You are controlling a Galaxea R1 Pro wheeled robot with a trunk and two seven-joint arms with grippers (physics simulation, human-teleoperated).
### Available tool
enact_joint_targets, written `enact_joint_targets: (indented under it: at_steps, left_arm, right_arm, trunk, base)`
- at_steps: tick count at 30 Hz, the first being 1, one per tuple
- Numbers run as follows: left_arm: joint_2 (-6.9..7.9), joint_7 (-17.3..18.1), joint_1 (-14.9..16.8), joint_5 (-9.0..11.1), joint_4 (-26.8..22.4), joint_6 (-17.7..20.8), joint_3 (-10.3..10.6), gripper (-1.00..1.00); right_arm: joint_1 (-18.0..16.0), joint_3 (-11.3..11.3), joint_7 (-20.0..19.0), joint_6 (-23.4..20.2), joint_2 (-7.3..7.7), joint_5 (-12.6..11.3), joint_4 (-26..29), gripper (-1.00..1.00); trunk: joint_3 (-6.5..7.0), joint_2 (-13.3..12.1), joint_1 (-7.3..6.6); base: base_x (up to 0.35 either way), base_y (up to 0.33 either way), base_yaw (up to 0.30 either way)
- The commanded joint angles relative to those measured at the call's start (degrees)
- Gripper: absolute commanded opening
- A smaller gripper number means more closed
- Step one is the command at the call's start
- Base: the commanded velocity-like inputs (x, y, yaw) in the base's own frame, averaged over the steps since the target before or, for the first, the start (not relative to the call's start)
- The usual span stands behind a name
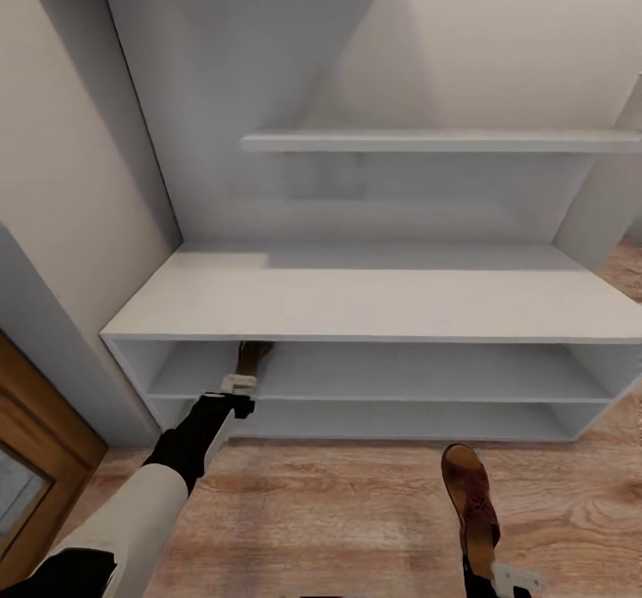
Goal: Pick up the two gym shoes and the two sandals from the corridor floor and place them onto the hallstand (shoe rack) in the corridor, making sure they are on the rack and not on the floor. Arrange them so the two gym shoes are next to each other and the two sandals are next to each other.
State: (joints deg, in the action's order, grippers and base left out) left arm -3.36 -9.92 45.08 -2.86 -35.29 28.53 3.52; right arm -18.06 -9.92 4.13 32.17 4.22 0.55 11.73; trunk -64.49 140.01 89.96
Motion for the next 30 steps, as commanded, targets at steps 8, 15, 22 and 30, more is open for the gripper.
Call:
enact_joint_targets:
  at_steps: [8,15,22,30]
  left_arm:
    - [0.32,0.12,-4.99,-0.22,-0.3,-2.26,-0.02,1.0]
    - [0.68,0.37,-10.19,0.14,-0.56,-6.6,-1.12,1.0]
    - [2.89,3.89,-16.38,1.01,-0.6,-14.89,-2.23,1.0]
    - [9.53,18.51,-26.24,4.94,0.19,-28.0,-4.28,1.0]
  right_arm:
    - [-0.02,-0.01,0.11,0.17,0.0,0.06,-0.04,-1.0]
    - [-0.02,-0.01,0.15,0.17,0.0,0.06,-0.02,-1.0]
    - [-0.04,-0.01,0.2,0.22,0.02,0.05,0.05,-1.0]
    - [-0.02,-0.09,-0.01,0.27,0.2,0.11,0.05,-1.0]
  trunk:
    - [-0.04,0.02,-0.05]
    - [-0.04,0.02,-0.05]
    - [-0.04,0.02,-0.05]
    - [-0.04,0.02,-0.05]
  base:
    - [-0.336,0.006,0.0]
    - [-0.256,0.113,0.0]
    - [-0.145,0.246,0.0]
    - [-0.009,0.301,0.0]
